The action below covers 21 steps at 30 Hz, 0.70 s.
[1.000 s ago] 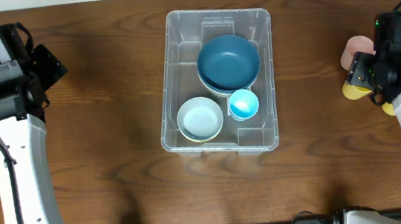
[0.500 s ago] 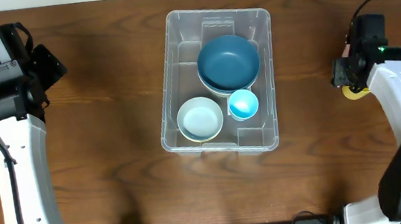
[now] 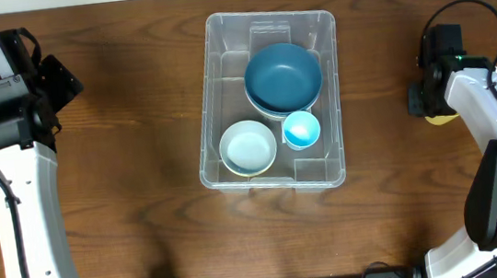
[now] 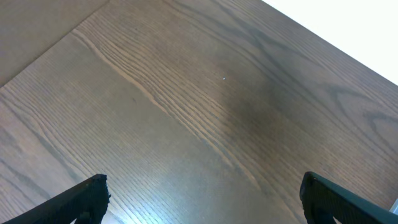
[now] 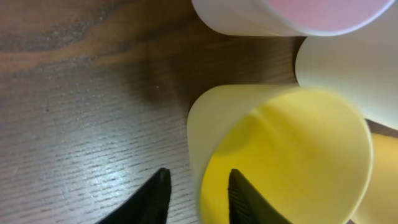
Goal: Pack container
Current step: 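Move the right gripper to a yellow cup and grasp it, then carry the yellow cup over the blue cup in the container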
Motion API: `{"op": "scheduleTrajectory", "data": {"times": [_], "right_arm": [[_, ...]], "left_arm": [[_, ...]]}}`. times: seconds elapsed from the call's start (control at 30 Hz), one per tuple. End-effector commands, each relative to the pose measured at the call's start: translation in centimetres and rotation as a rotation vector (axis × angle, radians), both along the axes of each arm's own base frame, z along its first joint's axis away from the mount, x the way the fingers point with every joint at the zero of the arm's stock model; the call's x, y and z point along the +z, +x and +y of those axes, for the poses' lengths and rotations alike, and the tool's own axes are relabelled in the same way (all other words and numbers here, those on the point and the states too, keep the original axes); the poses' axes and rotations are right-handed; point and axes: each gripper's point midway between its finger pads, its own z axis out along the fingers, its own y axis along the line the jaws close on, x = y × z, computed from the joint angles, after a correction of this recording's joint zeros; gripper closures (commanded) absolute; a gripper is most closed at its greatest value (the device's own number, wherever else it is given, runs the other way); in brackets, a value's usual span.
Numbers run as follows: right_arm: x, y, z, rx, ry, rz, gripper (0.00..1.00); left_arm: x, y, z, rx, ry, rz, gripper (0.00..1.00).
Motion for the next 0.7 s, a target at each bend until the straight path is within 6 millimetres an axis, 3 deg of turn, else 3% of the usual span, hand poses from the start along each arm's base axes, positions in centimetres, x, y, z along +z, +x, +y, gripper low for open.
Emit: {"op": "scheduleTrajectory", "data": {"times": [0.0, 0.1, 0.33, 0.47, 0.67], "right_arm": [[-0.5, -0.8, -0.6, -0.027, 0.004, 0.027, 0.78], [-0.6, -1.6, -1.1, -0.071, 0.010, 0.046, 0.97], [1.2, -3.2, -0.5, -0.100, 0.033, 0.072, 0.99], [4.8, -2.7, 2.8, -0.047, 0.137, -0.002, 0.99], [14.2, -2.4, 10.1, 0.167, 0.224, -0.220, 0.99]], "left_arm": [[1.0, -0.2, 0.4, 0.008, 0.022, -0.016, 0.02], [1.0, -0.2, 0.4, 0.008, 0.022, -0.016, 0.02], [1.0, -0.2, 0.4, 0.008, 0.022, -0.016, 0.02], [1.0, -0.2, 0.4, 0.008, 0.022, -0.016, 0.02], [1.0, -0.2, 0.4, 0.008, 0.022, -0.016, 0.02]]}}
